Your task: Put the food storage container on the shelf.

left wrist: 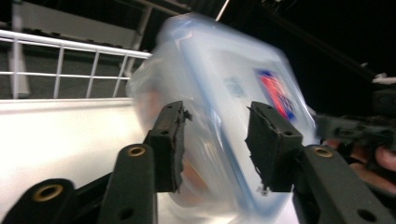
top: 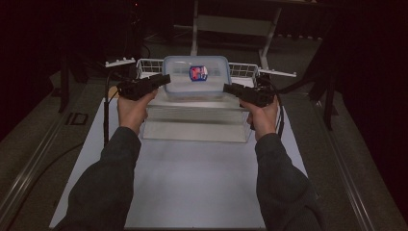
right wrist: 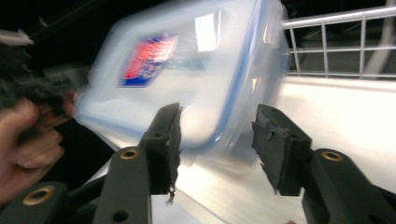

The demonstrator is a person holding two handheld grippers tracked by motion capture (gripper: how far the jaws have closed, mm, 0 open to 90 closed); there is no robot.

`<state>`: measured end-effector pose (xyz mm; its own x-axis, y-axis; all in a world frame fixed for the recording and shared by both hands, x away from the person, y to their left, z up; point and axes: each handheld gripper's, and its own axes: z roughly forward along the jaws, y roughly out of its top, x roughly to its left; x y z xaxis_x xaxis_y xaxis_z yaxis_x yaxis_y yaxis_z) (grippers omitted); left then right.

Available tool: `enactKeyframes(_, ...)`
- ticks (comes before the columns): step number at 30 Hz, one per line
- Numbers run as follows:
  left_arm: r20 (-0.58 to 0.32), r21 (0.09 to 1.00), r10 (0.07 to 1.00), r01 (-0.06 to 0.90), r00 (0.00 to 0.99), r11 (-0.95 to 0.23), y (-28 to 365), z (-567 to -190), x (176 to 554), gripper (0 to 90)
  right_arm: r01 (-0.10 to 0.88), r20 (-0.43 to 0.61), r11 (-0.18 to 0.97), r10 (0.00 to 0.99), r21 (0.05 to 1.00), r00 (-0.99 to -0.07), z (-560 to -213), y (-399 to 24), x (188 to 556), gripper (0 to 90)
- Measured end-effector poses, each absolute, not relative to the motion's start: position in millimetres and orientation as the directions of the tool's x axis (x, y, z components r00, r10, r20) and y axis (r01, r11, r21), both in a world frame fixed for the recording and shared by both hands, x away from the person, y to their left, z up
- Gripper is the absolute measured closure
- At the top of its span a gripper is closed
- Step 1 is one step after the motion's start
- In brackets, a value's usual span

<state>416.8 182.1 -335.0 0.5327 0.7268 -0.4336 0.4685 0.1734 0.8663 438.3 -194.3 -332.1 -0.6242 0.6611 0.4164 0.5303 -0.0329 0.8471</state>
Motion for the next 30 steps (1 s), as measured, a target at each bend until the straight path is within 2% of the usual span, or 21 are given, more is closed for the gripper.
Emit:
enactKeyframes(1, -0.427, 0.866, 0.734, 0.472, 0.528, 0.164, 182, -336, 417, 54.8, 0.541, 0.425, -0.035, 0.662, 0.841, -0.617, -332, -195, 439, 55.8)
enactKeyframes(3, -0.426, 0.866, 0.733, 0.472, 0.530, 0.163, 182, -337, 417, 55.8, 0.543, 0.407, -0.014, 0.679, 0.839, -0.611, -332, -193, 439, 55.5)
enactKeyframes(5, -0.412, 0.873, 0.747, 0.461, 0.521, 0.160, 182, -337, 418, 56.5, 0.552, 0.363, 0.054, 0.700, 0.832, -0.615, -338, -187, 440, 55.3)
enactKeyframes(8, -0.410, 0.873, 0.756, 0.460, 0.510, 0.164, 181, -337, 420, 57.3, 0.544, 0.346, 0.078, 0.695, 0.835, -0.631, -341, -182, 438, 54.8)
enactKeyframes(11, -0.402, 0.877, 0.767, 0.451, 0.500, 0.166, 179, -337, 418, 57.7, 0.523, 0.323, 0.091, 0.693, 0.848, -0.644, -338, -180, 435, 54.9)
enactKeyframes(14, -0.368, 0.891, 0.782, 0.432, 0.504, 0.141, 180, -333, 413, 59.1, 0.483, 0.256, 0.143, 0.701, 0.864, -0.665, -333, -180, 429, 54.7)
enactKeyframes(20, -0.274, 0.920, 0.805, 0.387, 0.527, 0.060, 185, -321, 395, 57.8, 0.403, 0.111, 0.263, 0.704, 0.877, -0.701, -326, -182, 410, 53.7)
enactKeyframes(25, -0.145, 0.930, 0.811, 0.358, 0.567, -0.084, 187, -313, 373, 54.6, 0.345, -0.002, 0.373, 0.681, 0.861, -0.732, -323, -182, 389, 51.2)
enactKeyframes(30, -0.029, 0.920, 0.785, 0.324, 0.619, -0.222, 180, -308, 348, 52.3, 0.319, -0.025, 0.400, 0.655, 0.859, -0.755, -320, -186, 370, 48.4)
